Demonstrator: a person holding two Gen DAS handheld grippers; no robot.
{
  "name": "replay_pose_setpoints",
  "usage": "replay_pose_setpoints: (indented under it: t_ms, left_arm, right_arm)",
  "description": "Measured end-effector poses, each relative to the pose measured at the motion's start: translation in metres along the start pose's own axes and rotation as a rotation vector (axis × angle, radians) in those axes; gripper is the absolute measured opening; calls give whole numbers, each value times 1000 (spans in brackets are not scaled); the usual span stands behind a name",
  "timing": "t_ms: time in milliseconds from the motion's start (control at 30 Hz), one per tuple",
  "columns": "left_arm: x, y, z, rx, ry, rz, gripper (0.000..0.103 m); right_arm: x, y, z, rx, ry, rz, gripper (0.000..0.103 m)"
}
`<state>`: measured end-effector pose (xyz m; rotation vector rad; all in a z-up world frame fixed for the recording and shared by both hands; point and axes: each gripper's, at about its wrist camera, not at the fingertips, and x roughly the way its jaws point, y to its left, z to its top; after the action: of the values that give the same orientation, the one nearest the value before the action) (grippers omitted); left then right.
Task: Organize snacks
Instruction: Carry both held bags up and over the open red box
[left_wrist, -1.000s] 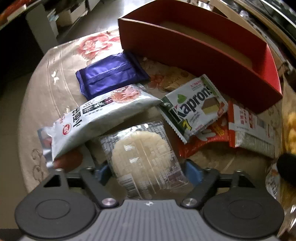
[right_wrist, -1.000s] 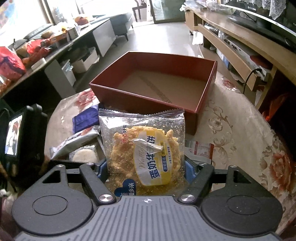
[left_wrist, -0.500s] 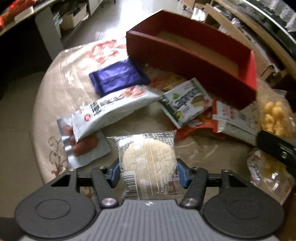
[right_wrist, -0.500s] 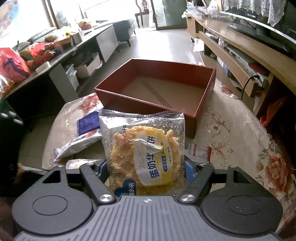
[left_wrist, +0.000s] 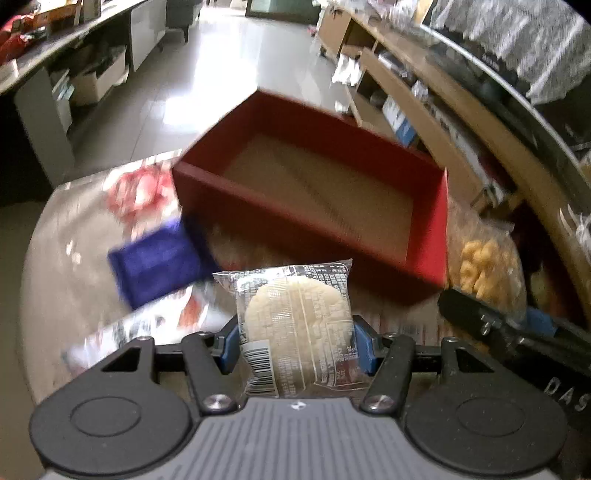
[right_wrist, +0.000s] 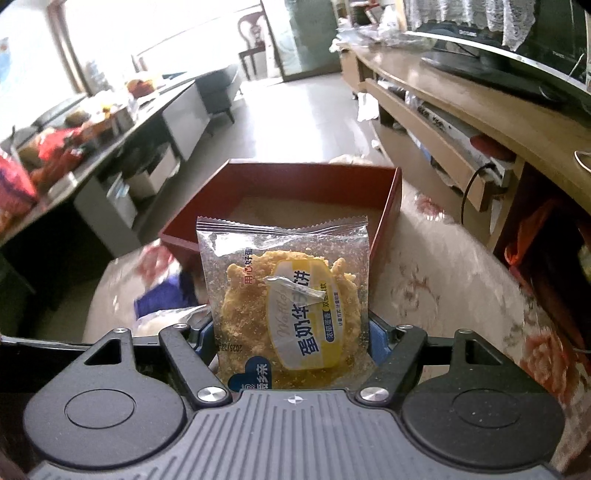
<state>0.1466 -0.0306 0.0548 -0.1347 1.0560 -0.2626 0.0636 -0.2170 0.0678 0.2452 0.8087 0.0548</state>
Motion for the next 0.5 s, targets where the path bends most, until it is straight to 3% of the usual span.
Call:
replay_pose_setpoints:
  t_ms: [300,500]
  left_arm:
    - [35,-10,69,15,-53,27,63]
    - [65,-16,92,19,-61,71,62]
  right_arm:
    - [38,-12,46,58,-22,-42,80]
    - [73,-18,62,82,4,-62,80]
